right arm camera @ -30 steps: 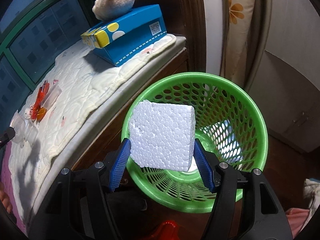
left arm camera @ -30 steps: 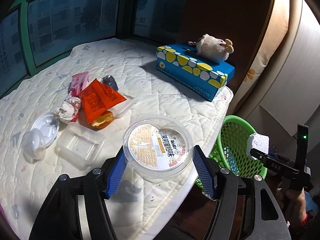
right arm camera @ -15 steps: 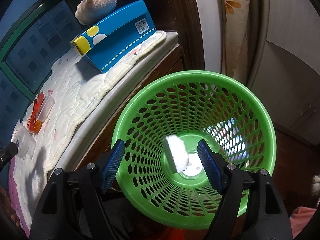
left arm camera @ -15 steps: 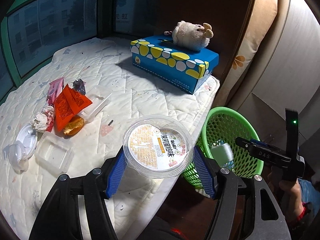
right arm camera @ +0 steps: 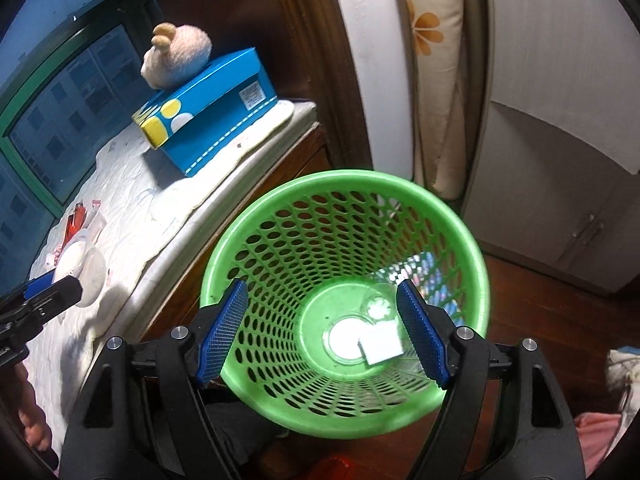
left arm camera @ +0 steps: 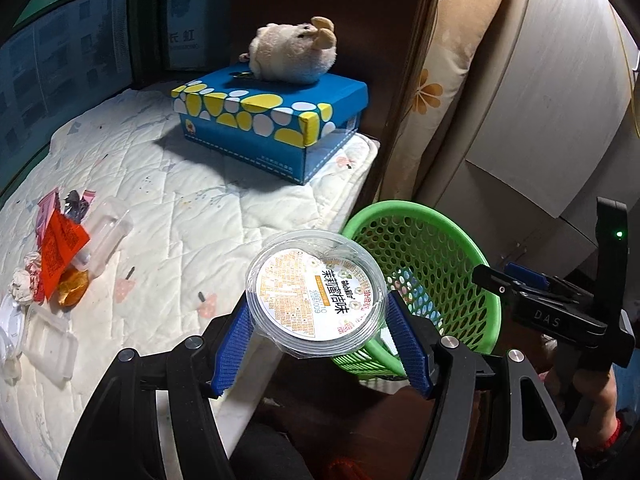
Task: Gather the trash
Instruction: 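Release the foam block into the basket while the left tool drops the round cup in, then move both open tools back toward the mattress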
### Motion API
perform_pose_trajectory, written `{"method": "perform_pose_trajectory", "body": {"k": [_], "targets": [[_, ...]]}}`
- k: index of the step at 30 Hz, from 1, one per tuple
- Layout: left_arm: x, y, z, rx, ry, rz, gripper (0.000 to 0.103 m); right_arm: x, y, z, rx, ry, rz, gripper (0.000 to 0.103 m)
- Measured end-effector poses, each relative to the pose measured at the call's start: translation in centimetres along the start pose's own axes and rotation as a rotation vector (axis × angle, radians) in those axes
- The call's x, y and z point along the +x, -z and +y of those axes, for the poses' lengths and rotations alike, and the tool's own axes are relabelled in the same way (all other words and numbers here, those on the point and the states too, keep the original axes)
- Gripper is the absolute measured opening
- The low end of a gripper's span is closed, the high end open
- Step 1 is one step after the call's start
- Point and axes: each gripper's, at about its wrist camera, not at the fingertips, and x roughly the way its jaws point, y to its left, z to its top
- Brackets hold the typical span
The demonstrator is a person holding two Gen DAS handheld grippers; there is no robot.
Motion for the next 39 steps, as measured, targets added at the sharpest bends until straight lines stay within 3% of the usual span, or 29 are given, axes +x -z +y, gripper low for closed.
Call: {"method": "perform_pose_trajectory", "body": {"k": [13,23,30,39], "targets": [[6.4,-0.1,-7.0,0.103,0.071,0.115,0.063,-2.6,1.2,-4.5,0.072,0.049,-0.042,0.078],[9.5,0.5,-9.6,0.106,0.12,0.181,0.068,-2.9,2.4,-6.6,0.115,0.06,-0.033,0.078],[8.6,0.8,-9.1,0.083,0.141,0.167,0.07,-3.3,2.5,-6.5,0.119,0.054,-0.038,0.078],[3.6,0.6,-4.4,0.003,0.083,0.091,0.07,-3.9,2.1,-3.1,0.063,0.004,-0.048,0.078]]}}
